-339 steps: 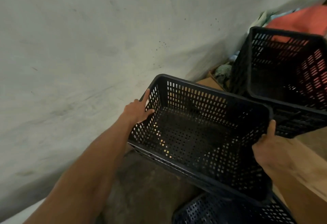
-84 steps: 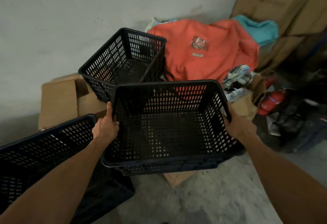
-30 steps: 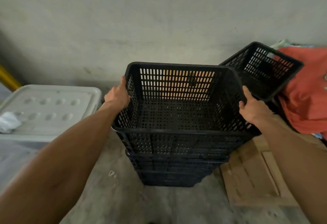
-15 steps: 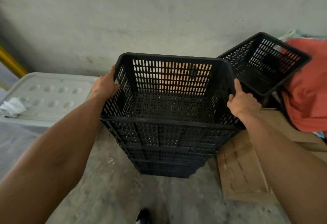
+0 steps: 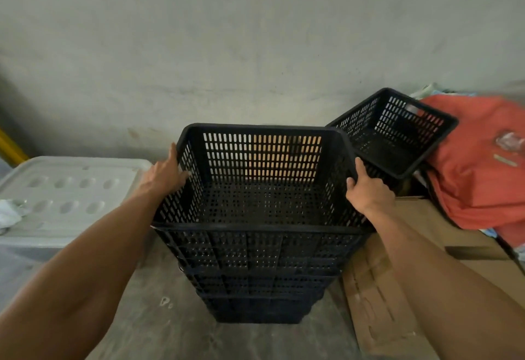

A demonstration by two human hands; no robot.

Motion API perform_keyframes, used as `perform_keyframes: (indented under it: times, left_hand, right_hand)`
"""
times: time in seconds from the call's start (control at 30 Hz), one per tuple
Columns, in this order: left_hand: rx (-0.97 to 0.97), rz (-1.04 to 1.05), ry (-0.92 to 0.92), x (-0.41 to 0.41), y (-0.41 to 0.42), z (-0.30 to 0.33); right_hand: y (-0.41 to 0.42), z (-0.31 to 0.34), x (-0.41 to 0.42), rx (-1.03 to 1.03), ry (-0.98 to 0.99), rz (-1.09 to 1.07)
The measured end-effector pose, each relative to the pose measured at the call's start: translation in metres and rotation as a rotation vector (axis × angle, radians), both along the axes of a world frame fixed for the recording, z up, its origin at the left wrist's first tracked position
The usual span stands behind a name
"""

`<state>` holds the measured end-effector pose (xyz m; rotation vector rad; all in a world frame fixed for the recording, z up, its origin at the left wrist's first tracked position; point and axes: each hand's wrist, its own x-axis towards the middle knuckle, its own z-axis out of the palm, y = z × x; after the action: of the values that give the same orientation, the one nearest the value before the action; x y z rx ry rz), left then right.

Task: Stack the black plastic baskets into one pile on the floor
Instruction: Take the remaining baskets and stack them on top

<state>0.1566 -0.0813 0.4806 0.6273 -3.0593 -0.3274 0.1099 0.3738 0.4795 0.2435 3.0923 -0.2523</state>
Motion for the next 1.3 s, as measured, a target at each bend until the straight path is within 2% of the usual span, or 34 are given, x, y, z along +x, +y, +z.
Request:
perform_keyframes:
  times: [0.13, 0.23, 0.3, 0.43, 0.53, 0.63, 0.67, 0.73, 0.8, 0.9, 1.03, 1.17, 1.3]
  left_hand:
    - [-0.005, -0.018, -0.033, -0.002, -0.005, 0.017]
    - [-0.060, -0.038, 0.107, -0.013, -0.006, 0.044]
    - [-0.022, -0.041, 0.188, -0.013, -0.003, 0.043]
    - [-0.073, -0.093, -0.006, 0.013, 0.003, -0.005]
    - [-0.097, -0.108, -0.022, 0.007, -0.001, 0.005]
    - [-0.064, -0.110, 0.213, -0.009, -0.003, 0.023]
    - [-0.067, -0.116, 0.240, -0.008, -0.002, 0.022]
    - [-0.048, -0.102, 0.168, -0.001, 0.000, 0.008]
    - [0.003, -0.055, 0.032, 0.006, 0.001, -0.002]
    - [-0.084, -0.087, 0.006, 0.007, 0.003, -0.002]
    - [-0.171, -0.065, -0.007, 0.006, 0.004, -0.001]
    - [-0.275, -0.084, 0.043, 0.005, 0.010, 0.001]
    - [-0.148, -0.126, 0.145, -0.020, 0.069, 0.030]
  right_hand:
    - [0.005, 0.023, -0.010, -0.055, -0.151, 0.051]
    - [0.000, 0.055, -0.035, -0.100, -0.006, 0.093]
    - [-0.004, 0.052, -0.040, -0.128, 0.120, 0.098]
    - [-0.006, -0.019, -0.005, 0.190, -0.009, 0.165]
    - [0.001, -0.006, -0.024, 0.069, -0.102, 0.133]
    - [0.009, 0.024, -0.048, -0.021, 0.110, 0.099]
    - [0.009, 0.023, -0.046, -0.041, 0.157, 0.093]
    - [0.005, 0.002, -0.030, 0.000, 0.121, 0.085]
    - [0.006, -0.022, -0.016, 0.073, -0.004, 0.058]
    - [0.009, -0.025, -0.018, -0.022, -0.062, 0.049]
    - [0.005, -0.016, -0.009, -0.064, 0.076, 0.045]
    - [0.008, -0.006, 0.004, -0.260, 0.215, -0.033]
    - [0.036, 0.005, 0.009, -0.289, 0.224, -0.110]
